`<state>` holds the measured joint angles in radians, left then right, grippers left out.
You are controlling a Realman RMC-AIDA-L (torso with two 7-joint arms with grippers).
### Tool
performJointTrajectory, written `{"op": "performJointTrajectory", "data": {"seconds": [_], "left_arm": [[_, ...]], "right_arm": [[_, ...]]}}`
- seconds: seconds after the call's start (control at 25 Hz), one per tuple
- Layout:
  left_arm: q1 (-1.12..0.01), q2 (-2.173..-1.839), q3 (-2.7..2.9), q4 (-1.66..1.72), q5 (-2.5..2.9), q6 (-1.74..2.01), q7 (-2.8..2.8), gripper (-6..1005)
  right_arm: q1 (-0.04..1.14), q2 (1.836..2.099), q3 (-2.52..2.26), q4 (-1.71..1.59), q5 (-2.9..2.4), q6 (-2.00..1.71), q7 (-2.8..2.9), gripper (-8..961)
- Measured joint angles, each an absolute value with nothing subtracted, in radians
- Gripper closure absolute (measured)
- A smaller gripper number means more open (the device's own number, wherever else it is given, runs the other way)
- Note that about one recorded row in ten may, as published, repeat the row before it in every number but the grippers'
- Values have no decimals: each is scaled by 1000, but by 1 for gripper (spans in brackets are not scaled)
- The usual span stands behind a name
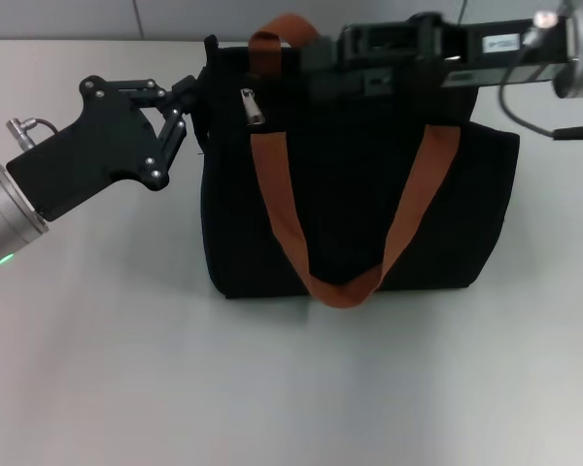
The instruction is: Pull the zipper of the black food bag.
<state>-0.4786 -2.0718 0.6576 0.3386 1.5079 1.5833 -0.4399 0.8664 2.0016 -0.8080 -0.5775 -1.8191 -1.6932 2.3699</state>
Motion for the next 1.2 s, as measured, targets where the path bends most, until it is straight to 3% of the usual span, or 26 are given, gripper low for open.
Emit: {"op": "performJointTrajectory", "data": {"seconds": [0.56,1.2], "left_arm": [[-481,-2073,661,337,1508,1595,-434,962],[-491,-2074,667,329,1509,1623,-444,956]], "right_arm": [[922,2012,-916,-580,-1855,-1573,2425,210],[939,2026,-1012,-658,-1875,-1497,2379,481]]}}
